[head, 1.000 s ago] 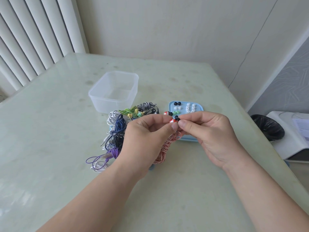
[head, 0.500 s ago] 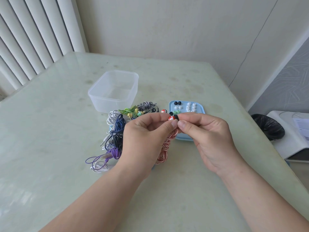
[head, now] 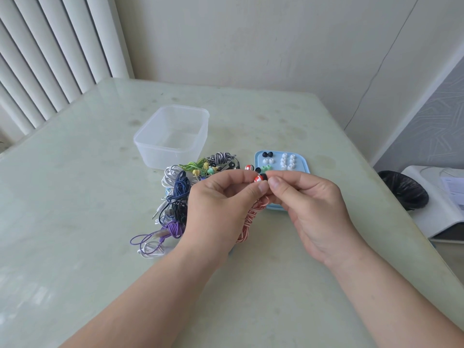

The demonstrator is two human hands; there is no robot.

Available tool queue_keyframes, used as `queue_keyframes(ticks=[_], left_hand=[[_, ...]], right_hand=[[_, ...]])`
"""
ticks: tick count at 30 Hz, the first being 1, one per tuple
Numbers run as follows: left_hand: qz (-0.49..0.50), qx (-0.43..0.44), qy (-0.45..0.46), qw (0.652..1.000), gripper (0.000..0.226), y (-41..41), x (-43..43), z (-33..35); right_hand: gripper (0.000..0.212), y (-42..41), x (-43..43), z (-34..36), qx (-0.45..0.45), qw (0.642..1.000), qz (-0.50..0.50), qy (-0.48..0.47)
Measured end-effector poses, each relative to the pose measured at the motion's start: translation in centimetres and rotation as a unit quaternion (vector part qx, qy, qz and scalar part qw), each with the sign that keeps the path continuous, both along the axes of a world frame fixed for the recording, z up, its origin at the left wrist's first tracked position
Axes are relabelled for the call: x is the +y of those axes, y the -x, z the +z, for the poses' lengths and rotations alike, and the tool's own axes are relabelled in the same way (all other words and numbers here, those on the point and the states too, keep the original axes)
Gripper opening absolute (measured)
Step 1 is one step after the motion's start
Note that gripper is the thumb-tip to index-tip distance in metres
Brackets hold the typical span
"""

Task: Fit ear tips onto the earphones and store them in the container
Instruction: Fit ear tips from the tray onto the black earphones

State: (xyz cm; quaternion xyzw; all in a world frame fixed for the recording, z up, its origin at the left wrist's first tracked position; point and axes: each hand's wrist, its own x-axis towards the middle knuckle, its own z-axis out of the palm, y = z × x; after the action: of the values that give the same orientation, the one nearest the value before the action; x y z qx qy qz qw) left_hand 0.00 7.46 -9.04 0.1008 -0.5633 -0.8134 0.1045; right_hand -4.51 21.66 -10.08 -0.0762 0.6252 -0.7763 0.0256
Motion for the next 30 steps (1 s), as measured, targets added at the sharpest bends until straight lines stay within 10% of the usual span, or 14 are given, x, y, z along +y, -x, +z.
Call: queue_keyframes(ticks=[20, 30], left_hand=[[0.003, 0.019, 0.146, 0.989, 0.013, 0.1, 0.0, -0.3], [-0.016, 0.004, 0.133, 0.991, 0.008, 0.2, -0.2, -0.2]], right_hand=[[0.022, 1.0, 1.7, 1.1, -0.024, 0.995, 0.069, -0.068], [0.013, 1.2, 1.6, 0.6, 0.21, 0.949, 0.021, -0.236]])
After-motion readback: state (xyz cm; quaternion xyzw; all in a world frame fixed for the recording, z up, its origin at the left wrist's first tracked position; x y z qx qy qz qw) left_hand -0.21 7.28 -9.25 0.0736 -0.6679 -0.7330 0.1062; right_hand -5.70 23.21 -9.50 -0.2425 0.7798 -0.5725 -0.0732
